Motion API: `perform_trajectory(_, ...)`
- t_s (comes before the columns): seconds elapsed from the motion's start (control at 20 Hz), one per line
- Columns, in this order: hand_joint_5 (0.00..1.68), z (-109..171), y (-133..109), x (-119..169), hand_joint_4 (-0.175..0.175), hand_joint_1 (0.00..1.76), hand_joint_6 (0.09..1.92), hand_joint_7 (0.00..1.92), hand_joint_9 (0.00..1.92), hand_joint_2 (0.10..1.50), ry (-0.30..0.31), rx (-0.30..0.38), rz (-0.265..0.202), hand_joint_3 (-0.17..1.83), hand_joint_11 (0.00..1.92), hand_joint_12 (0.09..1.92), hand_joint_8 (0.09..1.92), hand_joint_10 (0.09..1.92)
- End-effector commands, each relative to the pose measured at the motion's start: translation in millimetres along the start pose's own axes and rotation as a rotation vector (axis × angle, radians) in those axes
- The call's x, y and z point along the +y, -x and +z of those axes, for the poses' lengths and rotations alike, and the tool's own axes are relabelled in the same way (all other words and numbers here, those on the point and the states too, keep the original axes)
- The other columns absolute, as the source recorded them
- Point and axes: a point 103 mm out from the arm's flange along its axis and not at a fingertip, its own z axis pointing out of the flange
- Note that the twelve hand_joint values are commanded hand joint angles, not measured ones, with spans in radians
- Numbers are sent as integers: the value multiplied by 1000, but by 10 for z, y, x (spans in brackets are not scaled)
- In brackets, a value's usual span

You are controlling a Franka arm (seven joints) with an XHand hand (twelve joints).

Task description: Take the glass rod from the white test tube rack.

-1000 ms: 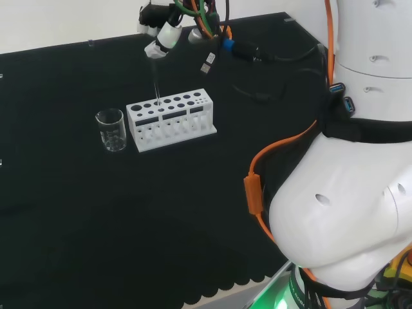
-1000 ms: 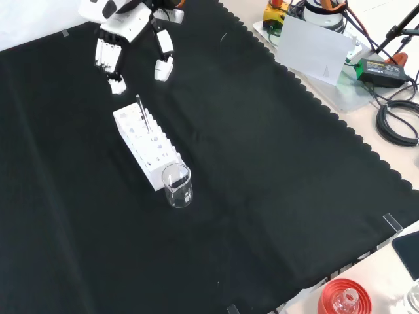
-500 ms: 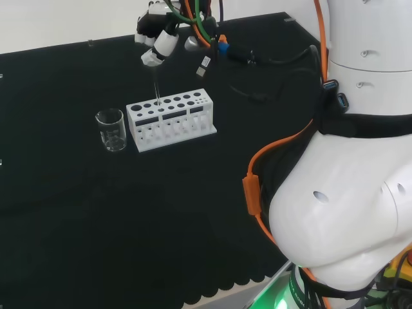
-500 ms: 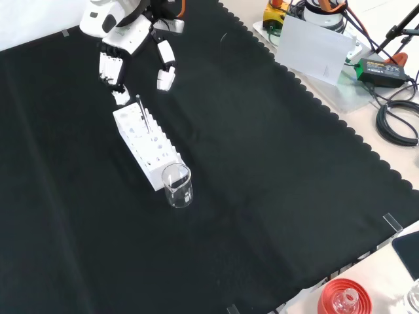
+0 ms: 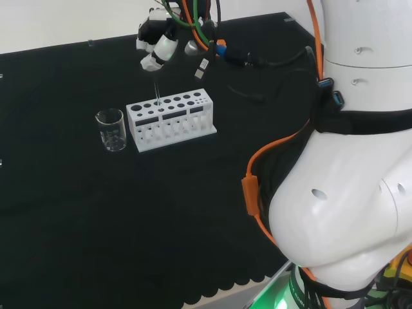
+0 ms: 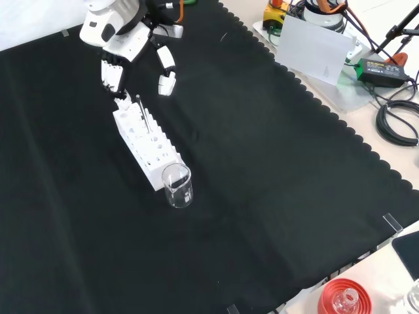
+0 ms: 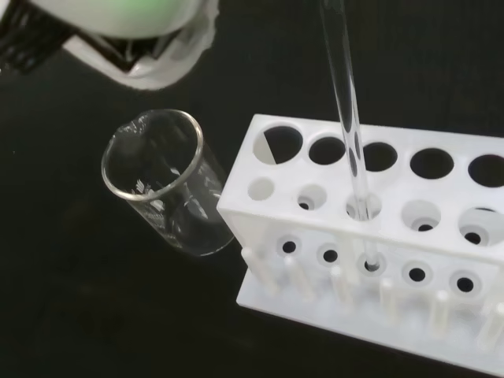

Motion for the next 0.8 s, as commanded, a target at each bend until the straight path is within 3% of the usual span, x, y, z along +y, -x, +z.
perform_trajectory(0.05, 494, 69, 34, 53, -175, 855, 739, 725, 781, 508, -12, 21, 4, 716, 748, 1227, 828, 795)
perform_trajectory(0.15, 500, 64, 32, 66, -175, 857, 756, 743, 795, 518, 10, 35, 3, 702, 762, 1223, 824, 790)
perform_trajectory(0.8, 655, 203, 3, 134, -175, 892, 859, 929, 969, 565, -23, -19, -4, 681, 918, 1172, 742, 706)
